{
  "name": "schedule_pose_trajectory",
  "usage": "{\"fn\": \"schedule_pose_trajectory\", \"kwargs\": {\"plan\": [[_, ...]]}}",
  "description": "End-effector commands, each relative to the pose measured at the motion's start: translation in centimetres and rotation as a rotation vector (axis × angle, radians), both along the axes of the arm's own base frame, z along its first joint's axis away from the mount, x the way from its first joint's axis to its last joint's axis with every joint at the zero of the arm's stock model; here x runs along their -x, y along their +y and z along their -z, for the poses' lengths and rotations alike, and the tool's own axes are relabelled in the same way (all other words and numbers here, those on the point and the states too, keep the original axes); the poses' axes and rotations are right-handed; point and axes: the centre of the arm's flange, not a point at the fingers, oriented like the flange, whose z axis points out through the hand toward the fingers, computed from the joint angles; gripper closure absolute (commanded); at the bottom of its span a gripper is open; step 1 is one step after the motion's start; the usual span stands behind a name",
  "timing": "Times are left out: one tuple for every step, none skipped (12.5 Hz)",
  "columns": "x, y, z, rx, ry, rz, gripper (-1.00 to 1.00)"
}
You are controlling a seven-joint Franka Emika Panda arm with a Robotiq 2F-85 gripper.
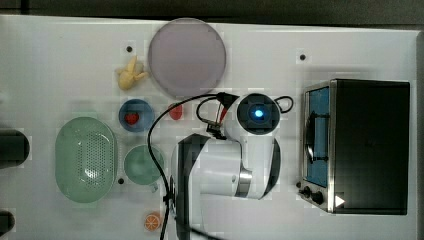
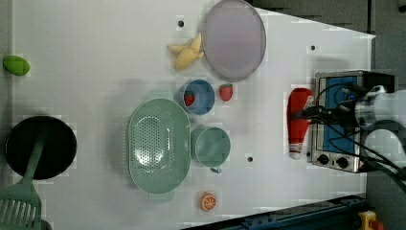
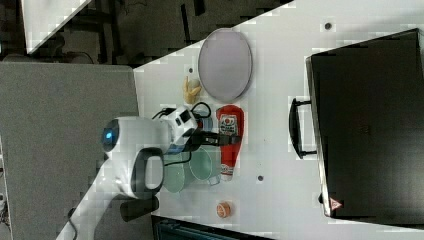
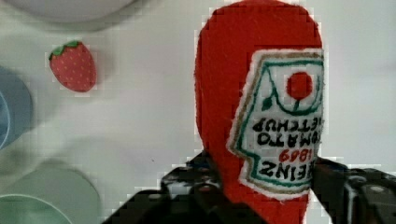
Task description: Pick ketchup from strainer and place it on the table
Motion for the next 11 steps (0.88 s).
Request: {"fn": "schedule_pose_trajectory", "kwargs": {"plan": [[-0.8,0.4,4.3,-0.027,-0.017,-0.054,-0.39],[-1.0,0.4,5.5,-0.032,-0.025,-0.053,-0.61],[-1.0,0.6,6.2,-0.037,-0.025,-0.055,-0.83],[-1.2,0.9,5.9,-0.037,-0.029,-0.060,-1.00],[-1.2,0.9,5.3,-0.033,-0.031,-0.059,-1.00],[-1.5,0.8,3.9,-0.025,-0.044,-0.040,-1.00],[-2.0,0.7,1.8,-0.011,-0.070,-0.006,-1.00],[-2.4,0.6,-0.7,0.003,-0.089,0.034,-1.00],[-2.7,0.6,-3.3,0.017,-0.096,0.090,-1.00],[-2.9,0.5,-6.1,0.032,-0.096,0.165,-1.00],[-2.9,0.3,-9.0,0.046,-0.101,0.249,-1.00]]}}
